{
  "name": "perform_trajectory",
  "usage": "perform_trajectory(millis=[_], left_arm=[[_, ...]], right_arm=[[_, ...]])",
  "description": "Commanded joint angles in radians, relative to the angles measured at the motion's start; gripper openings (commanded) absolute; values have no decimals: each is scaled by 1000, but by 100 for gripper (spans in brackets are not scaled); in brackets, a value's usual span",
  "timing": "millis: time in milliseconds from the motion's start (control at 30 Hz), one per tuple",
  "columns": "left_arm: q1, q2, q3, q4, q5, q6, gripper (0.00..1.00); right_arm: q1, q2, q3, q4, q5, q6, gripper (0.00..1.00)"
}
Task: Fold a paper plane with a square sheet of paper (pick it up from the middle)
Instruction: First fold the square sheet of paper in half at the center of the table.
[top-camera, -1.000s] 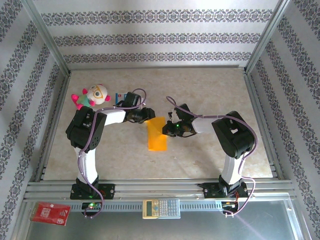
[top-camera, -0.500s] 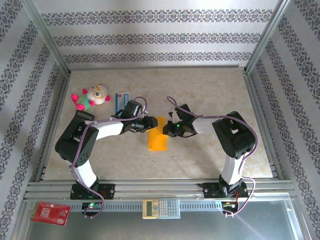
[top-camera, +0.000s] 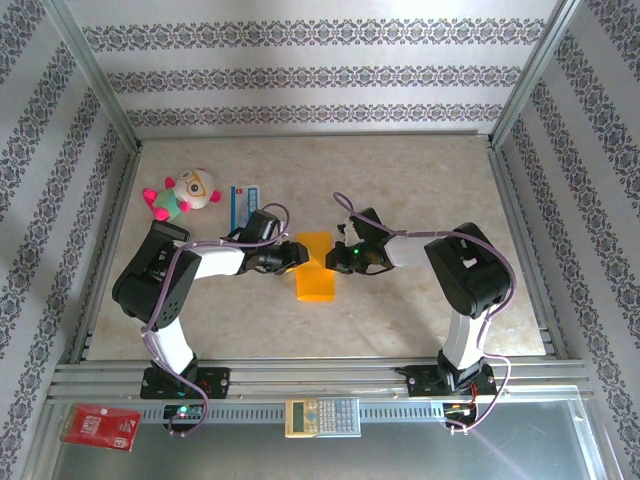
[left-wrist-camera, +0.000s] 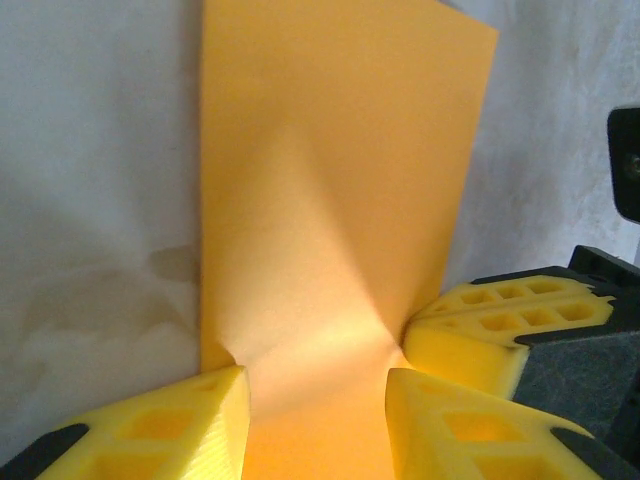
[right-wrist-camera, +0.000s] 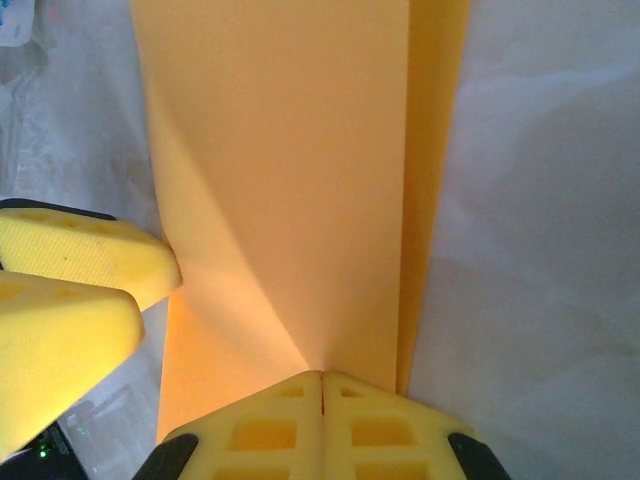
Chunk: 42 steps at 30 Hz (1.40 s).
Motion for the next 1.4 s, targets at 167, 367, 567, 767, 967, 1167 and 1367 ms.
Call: perform_trajectory(millis=[167, 367, 567, 767, 967, 1167, 1367], left_arm=[[-11, -129, -100, 33, -7, -32, 42], [-93, -148, -116, 125, 7, -97, 43], [-117, -70, -78, 96, -13, -84, 42], [-101, -47, -89, 39, -59, -53, 42], [-57, -97, -152, 38, -53, -46, 42], [-80, -186, -178, 60, -11, -53, 42], [-148, -177, -176, 174, 23, -107, 42]], right_arm=[[-30, 36, -60, -166, 161, -32, 0], [-29, 36, -60, -167, 162, -29, 0], [-27, 38, -53, -168, 158, -31, 0], [-27, 37, -53, -170, 161, -34, 0], [-28, 40, -53, -168, 162, -34, 0], [-28, 41, -54, -169, 163, -32, 0], [-27, 43, -52, -168, 163, -30, 0]])
